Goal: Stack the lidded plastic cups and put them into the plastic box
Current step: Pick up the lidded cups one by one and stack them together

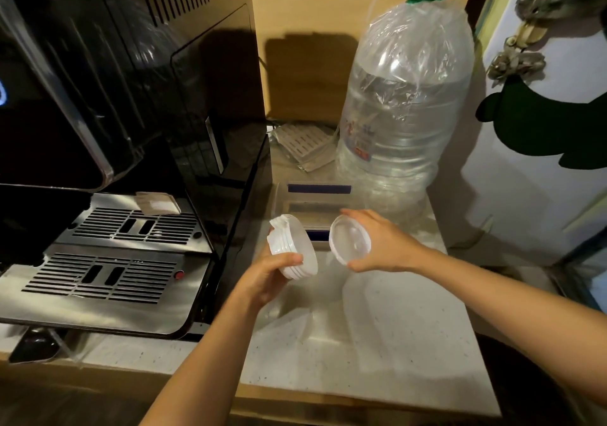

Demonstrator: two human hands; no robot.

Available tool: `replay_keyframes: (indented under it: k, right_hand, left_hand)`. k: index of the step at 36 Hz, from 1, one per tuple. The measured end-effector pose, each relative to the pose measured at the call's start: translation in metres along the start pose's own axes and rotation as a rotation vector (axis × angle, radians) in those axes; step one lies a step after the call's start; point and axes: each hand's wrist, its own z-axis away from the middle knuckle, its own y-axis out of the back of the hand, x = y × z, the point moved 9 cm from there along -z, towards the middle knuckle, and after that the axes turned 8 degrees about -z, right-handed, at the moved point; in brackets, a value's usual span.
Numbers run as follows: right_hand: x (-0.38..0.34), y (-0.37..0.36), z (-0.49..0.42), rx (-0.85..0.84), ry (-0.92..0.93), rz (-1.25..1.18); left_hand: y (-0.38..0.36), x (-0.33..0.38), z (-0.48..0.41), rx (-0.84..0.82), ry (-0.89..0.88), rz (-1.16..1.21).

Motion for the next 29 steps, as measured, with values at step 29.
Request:
replay_keyframes:
  k: [29]
  right_hand:
    - [-0.057,0.033,0.003,-0.098,0.484,0.007]
  left_hand:
    - [-0.070,0.056,-0.037,-0.419,-0.115,-0.037]
